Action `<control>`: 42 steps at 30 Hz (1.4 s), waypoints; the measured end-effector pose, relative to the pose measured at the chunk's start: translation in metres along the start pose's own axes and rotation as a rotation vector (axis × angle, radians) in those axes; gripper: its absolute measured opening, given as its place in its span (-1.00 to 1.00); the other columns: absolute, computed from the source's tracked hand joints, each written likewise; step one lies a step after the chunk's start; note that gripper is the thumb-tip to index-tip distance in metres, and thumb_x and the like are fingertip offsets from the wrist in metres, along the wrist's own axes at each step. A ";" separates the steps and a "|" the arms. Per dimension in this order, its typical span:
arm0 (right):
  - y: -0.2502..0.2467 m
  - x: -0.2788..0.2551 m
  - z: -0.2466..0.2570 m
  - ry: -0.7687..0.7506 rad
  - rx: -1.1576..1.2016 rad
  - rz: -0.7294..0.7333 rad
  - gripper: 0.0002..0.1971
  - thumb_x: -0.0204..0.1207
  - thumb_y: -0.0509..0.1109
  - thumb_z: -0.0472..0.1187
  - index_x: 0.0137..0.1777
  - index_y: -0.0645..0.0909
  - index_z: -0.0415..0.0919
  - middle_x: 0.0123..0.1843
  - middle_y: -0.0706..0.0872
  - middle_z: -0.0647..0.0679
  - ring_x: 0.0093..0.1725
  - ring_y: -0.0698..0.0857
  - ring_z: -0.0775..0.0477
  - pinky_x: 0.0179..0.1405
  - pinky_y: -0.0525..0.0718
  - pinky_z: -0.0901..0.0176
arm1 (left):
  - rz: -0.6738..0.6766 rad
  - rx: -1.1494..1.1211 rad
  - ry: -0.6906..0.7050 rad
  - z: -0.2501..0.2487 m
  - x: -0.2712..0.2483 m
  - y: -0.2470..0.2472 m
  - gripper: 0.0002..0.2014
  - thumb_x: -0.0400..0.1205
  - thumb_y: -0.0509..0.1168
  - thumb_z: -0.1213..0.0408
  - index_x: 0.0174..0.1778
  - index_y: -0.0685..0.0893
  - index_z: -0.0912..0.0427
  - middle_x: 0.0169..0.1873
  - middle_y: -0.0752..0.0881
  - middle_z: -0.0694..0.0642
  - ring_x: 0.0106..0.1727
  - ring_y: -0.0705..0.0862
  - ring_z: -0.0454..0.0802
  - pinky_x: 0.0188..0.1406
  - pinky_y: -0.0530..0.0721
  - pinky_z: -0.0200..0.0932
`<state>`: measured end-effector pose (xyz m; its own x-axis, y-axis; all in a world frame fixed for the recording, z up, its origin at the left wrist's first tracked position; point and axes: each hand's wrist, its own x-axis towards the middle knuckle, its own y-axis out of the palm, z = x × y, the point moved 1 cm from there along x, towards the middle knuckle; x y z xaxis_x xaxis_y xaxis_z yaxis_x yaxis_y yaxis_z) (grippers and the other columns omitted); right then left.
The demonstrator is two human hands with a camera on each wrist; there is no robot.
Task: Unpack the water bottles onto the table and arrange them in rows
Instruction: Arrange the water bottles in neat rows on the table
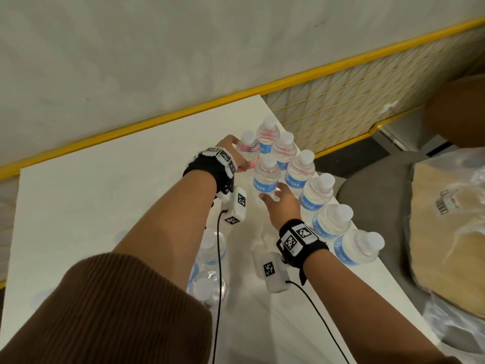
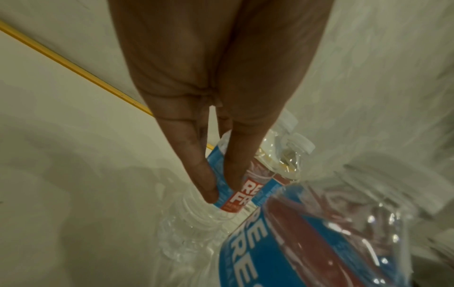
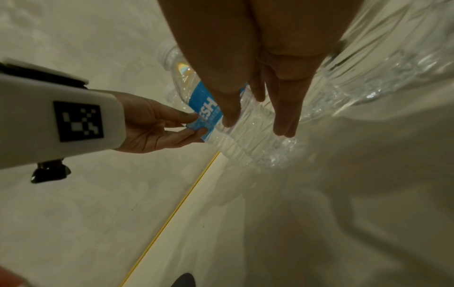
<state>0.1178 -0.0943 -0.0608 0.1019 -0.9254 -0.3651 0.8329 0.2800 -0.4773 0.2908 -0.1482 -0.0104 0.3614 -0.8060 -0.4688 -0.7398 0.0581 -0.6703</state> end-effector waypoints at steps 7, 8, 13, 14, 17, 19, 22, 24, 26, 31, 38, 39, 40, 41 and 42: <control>0.002 -0.002 0.007 0.022 -0.012 0.011 -0.34 0.49 0.43 0.07 0.53 0.33 -0.12 0.48 0.52 -0.16 0.43 0.53 -0.17 0.35 0.48 0.02 | 0.086 -0.178 0.088 -0.005 -0.017 -0.011 -0.20 0.43 0.44 0.59 0.55 0.34 0.02 0.34 0.59 0.17 0.15 0.70 0.24 0.04 0.74 0.04; 0.002 -0.002 0.007 0.018 -0.012 0.003 -0.35 0.49 0.42 0.09 0.52 0.34 -0.12 0.47 0.53 -0.17 0.42 0.54 -0.18 0.34 0.48 0.02 | 0.091 -0.202 0.084 -0.004 -0.017 -0.011 -0.25 0.42 0.46 0.56 0.51 0.37 0.04 0.33 0.58 0.14 0.09 0.72 0.21 0.01 0.75 0.02; 0.003 -0.003 0.009 -0.021 -0.038 0.008 -0.36 0.56 0.34 0.08 0.57 0.29 -0.15 0.48 0.52 -0.19 0.44 0.50 -0.20 0.35 0.45 0.05 | 0.096 -0.256 0.089 -0.001 -0.022 -0.011 -0.32 0.42 0.50 0.43 0.40 0.36 0.09 0.23 0.61 0.16 -0.11 0.68 0.15 0.05 0.72 0.10; 0.003 -0.003 0.009 -0.023 -0.048 0.007 -0.36 0.57 0.33 0.08 0.58 0.27 -0.16 0.48 0.51 -0.19 0.45 0.50 -0.20 0.36 0.45 0.05 | 0.106 -0.270 0.089 -0.001 -0.021 -0.010 -0.29 0.43 0.49 0.44 0.45 0.33 0.07 0.24 0.61 0.17 -0.10 0.68 0.16 0.06 0.71 0.11; 0.005 -0.004 0.009 -0.022 -0.043 -0.007 -0.35 0.58 0.32 0.07 0.59 0.26 -0.16 0.49 0.51 -0.18 0.46 0.49 -0.20 0.38 0.44 0.03 | 0.144 -0.283 0.087 -0.002 -0.022 -0.010 -0.22 0.45 0.47 0.43 0.54 0.26 -0.03 0.28 0.59 0.17 -0.01 0.68 0.19 0.06 0.72 0.10; 0.005 -0.004 0.009 -0.013 -0.031 -0.016 -0.36 0.57 0.33 0.07 0.58 0.27 -0.15 0.49 0.51 -0.19 0.46 0.49 -0.20 0.38 0.44 0.02 | 0.152 -0.271 0.093 -0.002 -0.022 -0.010 -0.22 0.47 0.48 0.37 0.55 0.26 -0.03 0.29 0.57 0.18 0.06 0.70 0.23 0.07 0.73 0.09; 0.007 -0.002 0.009 -0.002 -0.016 -0.024 -0.36 0.56 0.34 0.08 0.57 0.29 -0.15 0.49 0.51 -0.20 0.45 0.50 -0.20 0.38 0.46 -0.01 | 0.148 -0.289 0.086 -0.002 -0.021 -0.010 -0.24 0.48 0.48 0.35 0.56 0.27 0.01 0.30 0.57 0.19 0.16 0.69 0.30 0.04 0.72 0.08; 0.008 0.000 0.011 0.004 -0.008 -0.028 -0.35 0.55 0.35 0.09 0.57 0.29 -0.14 0.49 0.51 -0.20 0.43 0.53 -0.22 0.39 0.52 -0.08 | 0.129 -0.293 0.084 -0.004 -0.021 -0.010 -0.26 0.49 0.47 0.34 0.56 0.28 0.01 0.32 0.56 0.21 0.16 0.68 0.32 0.10 0.72 0.13; 0.010 0.001 0.013 0.008 -0.009 -0.033 -0.35 0.54 0.36 0.09 0.57 0.30 -0.14 0.48 0.52 -0.20 0.43 0.53 -0.22 0.38 0.53 -0.10 | 0.114 -0.298 0.082 -0.005 -0.021 -0.010 -0.27 0.50 0.47 0.32 0.55 0.28 -0.01 0.35 0.54 0.22 0.19 0.67 0.35 0.17 0.69 0.24; 0.013 0.007 0.018 0.010 -0.013 -0.033 -0.36 0.55 0.37 0.07 0.56 0.32 -0.16 0.46 0.54 -0.21 0.43 0.52 -0.22 0.33 0.49 -0.02 | 0.087 -0.312 0.090 -0.006 -0.019 -0.009 -0.34 0.54 0.43 0.36 0.53 0.32 0.05 0.37 0.53 0.27 0.25 0.62 0.39 0.24 0.63 0.33; 0.013 0.014 0.021 0.027 -0.062 -0.014 -0.36 0.55 0.34 0.10 0.54 0.37 -0.23 0.45 0.55 -0.22 0.43 0.51 -0.23 0.35 0.47 0.00 | 0.067 -0.302 0.089 -0.008 -0.020 -0.010 -0.34 0.55 0.41 0.33 0.55 0.30 0.03 0.39 0.51 0.25 0.26 0.62 0.37 0.23 0.63 0.33; 0.013 0.015 0.021 0.029 -0.069 -0.011 -0.36 0.56 0.33 0.10 0.54 0.37 -0.23 0.46 0.55 -0.22 0.44 0.51 -0.23 0.34 0.47 0.00 | 0.070 -0.296 0.090 -0.009 -0.020 -0.010 -0.34 0.56 0.41 0.32 0.56 0.29 0.03 0.40 0.50 0.25 0.27 0.62 0.37 0.23 0.63 0.33; 0.013 0.016 0.021 0.030 -0.073 -0.011 -0.37 0.56 0.32 0.10 0.54 0.37 -0.23 0.46 0.54 -0.22 0.44 0.50 -0.23 0.34 0.47 0.00 | 0.071 -0.292 0.087 -0.009 -0.021 -0.010 -0.33 0.56 0.40 0.31 0.56 0.28 0.02 0.40 0.50 0.25 0.28 0.61 0.37 0.23 0.62 0.34; 0.013 0.016 0.021 0.030 -0.073 -0.010 -0.37 0.57 0.32 0.10 0.54 0.36 -0.23 0.47 0.54 -0.22 0.44 0.50 -0.23 0.34 0.47 0.00 | 0.071 -0.288 0.084 -0.009 -0.022 -0.011 -0.33 0.56 0.40 0.31 0.56 0.27 0.02 0.40 0.50 0.25 0.28 0.61 0.37 0.23 0.62 0.34; 0.013 0.017 0.021 0.030 -0.072 -0.010 -0.37 0.57 0.32 0.10 0.55 0.35 -0.23 0.47 0.53 -0.22 0.45 0.50 -0.23 0.35 0.47 0.00 | 0.069 -0.284 0.085 -0.010 -0.023 -0.011 -0.33 0.56 0.40 0.30 0.56 0.27 0.03 0.40 0.50 0.25 0.27 0.61 0.37 0.24 0.62 0.34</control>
<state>0.1417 -0.1116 -0.0561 0.0763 -0.9204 -0.3835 0.7922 0.2895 -0.5373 0.2854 -0.1364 0.0133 0.2646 -0.8532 -0.4496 -0.8946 -0.0430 -0.4449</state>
